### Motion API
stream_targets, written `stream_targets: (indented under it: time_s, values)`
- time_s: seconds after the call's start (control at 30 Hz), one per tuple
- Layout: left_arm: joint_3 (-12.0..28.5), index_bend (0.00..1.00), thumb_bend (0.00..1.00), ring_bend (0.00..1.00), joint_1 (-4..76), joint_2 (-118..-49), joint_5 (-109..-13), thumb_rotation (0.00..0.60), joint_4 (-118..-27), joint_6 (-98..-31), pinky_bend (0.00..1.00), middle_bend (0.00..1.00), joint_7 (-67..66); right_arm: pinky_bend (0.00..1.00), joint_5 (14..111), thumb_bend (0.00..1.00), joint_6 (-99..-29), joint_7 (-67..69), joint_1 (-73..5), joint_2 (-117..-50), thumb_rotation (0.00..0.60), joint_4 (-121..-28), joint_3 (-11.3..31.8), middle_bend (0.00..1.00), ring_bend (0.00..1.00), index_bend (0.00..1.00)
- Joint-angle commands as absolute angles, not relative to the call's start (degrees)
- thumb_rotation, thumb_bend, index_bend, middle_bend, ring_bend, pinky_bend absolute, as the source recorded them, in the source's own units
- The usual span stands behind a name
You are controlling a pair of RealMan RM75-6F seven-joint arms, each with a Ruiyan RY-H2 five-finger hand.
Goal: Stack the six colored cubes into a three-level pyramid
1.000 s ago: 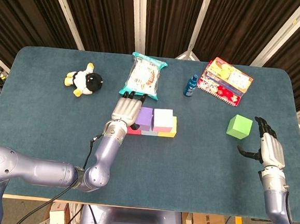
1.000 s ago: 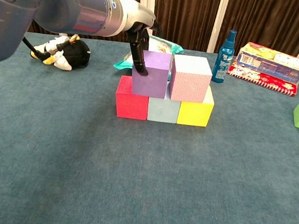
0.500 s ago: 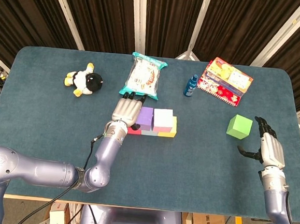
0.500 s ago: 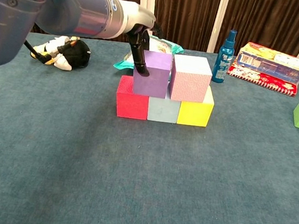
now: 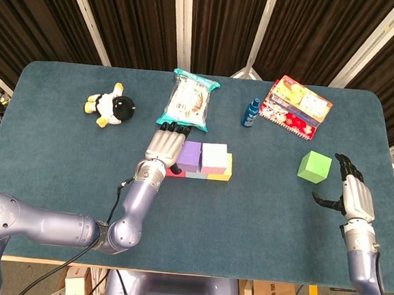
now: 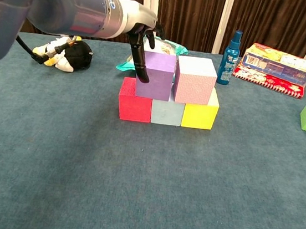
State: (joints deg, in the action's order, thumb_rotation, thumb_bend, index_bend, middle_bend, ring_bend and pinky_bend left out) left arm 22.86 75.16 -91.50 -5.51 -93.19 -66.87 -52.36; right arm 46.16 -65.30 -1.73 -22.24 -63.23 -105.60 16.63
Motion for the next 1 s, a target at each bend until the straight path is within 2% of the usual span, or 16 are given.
stream_targets:
  time_s: [0.03,0.53,1.0]
  values:
    - [22.9,0.00,0.16,0.01,74.0,-90.3,-6.3,0.600,-95.3,-67.5,0.05,0.10,-51.2,0.01,46.1,0.26,-65.2,-1.6,-22.2,-63.2,0.600,-105.5,16.6,0.00,0.00,0.00]
    - [19.3,0.00,0.16,0.01,66.0,-80.0,-12.7,0.600,-109.5,-70.3,0.05,0.12,-45.9,0.01,46.0,0.26,-65.0,-2.1,-22.4,-63.1,0.600,-105.7,16.3,0.00,0.00,0.00]
    - [17.3,0.00,0.16,0.01,63.9,-77.7,-13.6,0.600,-111.7,-67.4,0.05,0.18,-42.7,0.01,44.9,0.26,-63.8,-2.3,-22.7,-62.9,0.600,-106.0,16.0,0.00,0.00,0.00]
